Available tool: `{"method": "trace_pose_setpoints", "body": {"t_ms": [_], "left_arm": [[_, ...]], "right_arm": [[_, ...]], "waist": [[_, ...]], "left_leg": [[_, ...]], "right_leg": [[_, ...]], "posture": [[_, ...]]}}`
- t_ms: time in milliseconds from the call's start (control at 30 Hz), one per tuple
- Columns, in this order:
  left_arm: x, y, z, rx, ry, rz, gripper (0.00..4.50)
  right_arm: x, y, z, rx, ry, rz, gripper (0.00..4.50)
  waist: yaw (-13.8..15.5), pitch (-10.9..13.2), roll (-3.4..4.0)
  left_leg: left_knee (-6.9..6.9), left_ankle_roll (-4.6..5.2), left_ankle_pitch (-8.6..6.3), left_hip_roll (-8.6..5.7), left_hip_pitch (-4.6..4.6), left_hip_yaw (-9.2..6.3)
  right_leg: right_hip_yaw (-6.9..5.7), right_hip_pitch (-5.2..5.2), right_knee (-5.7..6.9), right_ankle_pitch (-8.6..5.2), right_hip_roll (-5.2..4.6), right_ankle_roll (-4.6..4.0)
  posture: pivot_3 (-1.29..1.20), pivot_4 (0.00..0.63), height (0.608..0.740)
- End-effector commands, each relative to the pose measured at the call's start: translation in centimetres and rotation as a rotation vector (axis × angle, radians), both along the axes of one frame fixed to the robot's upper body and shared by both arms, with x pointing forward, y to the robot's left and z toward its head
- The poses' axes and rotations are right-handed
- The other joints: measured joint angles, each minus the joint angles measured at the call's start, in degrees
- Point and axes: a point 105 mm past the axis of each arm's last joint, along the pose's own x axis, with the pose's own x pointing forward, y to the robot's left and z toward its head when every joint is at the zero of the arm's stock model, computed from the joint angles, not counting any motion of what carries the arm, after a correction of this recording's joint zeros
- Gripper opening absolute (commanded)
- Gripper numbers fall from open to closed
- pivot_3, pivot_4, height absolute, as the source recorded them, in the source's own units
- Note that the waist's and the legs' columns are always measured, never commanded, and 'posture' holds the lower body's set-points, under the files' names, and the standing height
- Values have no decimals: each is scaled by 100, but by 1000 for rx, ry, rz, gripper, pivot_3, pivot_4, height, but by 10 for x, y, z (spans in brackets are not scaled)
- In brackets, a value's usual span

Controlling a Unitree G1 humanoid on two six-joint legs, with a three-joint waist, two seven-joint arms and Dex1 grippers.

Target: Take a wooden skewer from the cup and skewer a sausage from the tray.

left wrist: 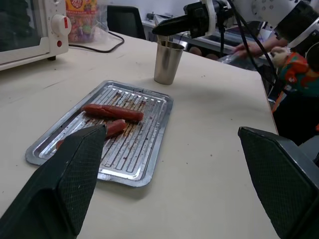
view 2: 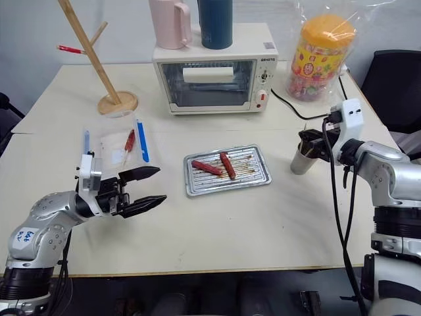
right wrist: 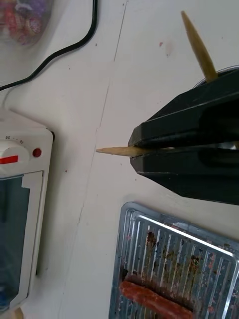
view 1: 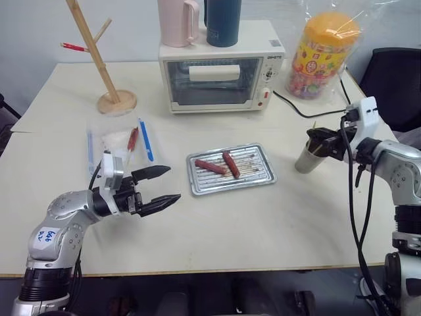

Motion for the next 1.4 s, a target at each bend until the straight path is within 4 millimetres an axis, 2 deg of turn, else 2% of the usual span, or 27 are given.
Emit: {"method": "trace_pose_setpoints", "body": {"t_ms": [33, 167, 233, 300, 367, 467, 567, 600, 733, 833, 1033, 1167, 1400], "left_arm": [[-5, -3, 8, -35, -25, -27, 4500], [-5, -8, 13, -49, -14, -52, 4500], [-4, -11, 17, -54, -31, -57, 4500], [-2, -14, 23, -94, -49, -53, 4500], [3, -26, 33, -197, -93, -56, 4500], [8, -43, 42, -271, -138, -68, 4500], [14, -56, 48, -297, -189, -69, 4500], [15, -58, 49, -301, -199, -66, 4500], [17, -73, 68, -386, -268, -59, 4500], [13, -82, 75, -414, -286, -80, 4500], [14, -95, 74, -427, -285, -90, 4500], [17, -97, 75, -443, -291, -67, 3772], [19, -102, 75, -463, -308, -40, 2047]], "right_arm": [[-22, 1, 55, -17, -164, 83, 11], [-47, 6, 90, -58, -253, 200, 11], [-58, 9, 107, -19, -274, 245, 11], [-65, 16, 122, 82, -291, 294, 11], [-67, 42, 129, 317, -312, 411, 11], [-65, 79, 114, 495, -291, 505, 11], [-62, 100, 110, 716, -282, 525, 11], [-62, 103, 109, 755, -276, 524, 11], [-74, 135, 77, 814, -143, 608, 11], [-74, 141, 72, 876, -119, 603, 11], [-83, 153, 66, 915, -87, 654, 11], [-84, 155, 64, 923, -80, 654, 0], [-86, 159, 60, 929, -71, 654, 0]], "waist": [[1, 0, 0], [3, 0, 0], [4, 1, 1], [5, 1, 1], [-13, -1, -2], [-26, -5, -16], [-11, -3, -13], [-10, -3, -12], [20, -3, -12], [-4, -3, -11], [-30, -3, -11], [-15, -3, -11], [-9, -3, -11]], "left_leg": [[0, 0, 0, 0, 0, 1], [0, 1, 0, 0, 0, 0], [0, 1, -1, 0, -2, 0], [0, 1, -1, 0, -2, -2], [-1, 1, -1, 1, -1, -2], [5, -5, 2, 9, 5, -1], [7, -8, 4, 8, 0, -1], [11, -8, 5, 6, -11, -1], [67, -3, 2, -1, -61, -25], [75, 5, -3, -13, -62, -21], [73, 4, -3, -6, -58, -18], [74, 4, -3, -7, -57, -17], [74, 4, -3, -8, -57, -18]], "right_leg": [[0, 0, 0, 0, 0, 0], [0, 1, -1, 0, -1, 0], [0, 0, -2, 0, -1, 0], [-1, 1, -3, 0, -1, 0], [1, 2, -4, 0, -1, 0], [1, 6, 6, 1, 9, 1], [1, -6, 19, 1, 8, 1], [0, -15, 21, 1, 7, 1], [-24, -43, 42, 1, -5, 1], [-21, -35, 35, 5, -11, 9], [-13, -36, 35, 5, 2, 10], [-10, -36, 34, 5, 0, 10], [-10, -35, 33, 5, 0, 10]], "posture": [[0, 150, 740], [0, 150, 740], [0, 150, 740], [0, 150, 740], [0, 150, 740], [0, 150, 740], [0, 150, 740], [0, 150, 740], [0, 150, 740], [0, 150, 740], [0, 150, 740], [0, 150, 740], [0, 150, 740]]}}
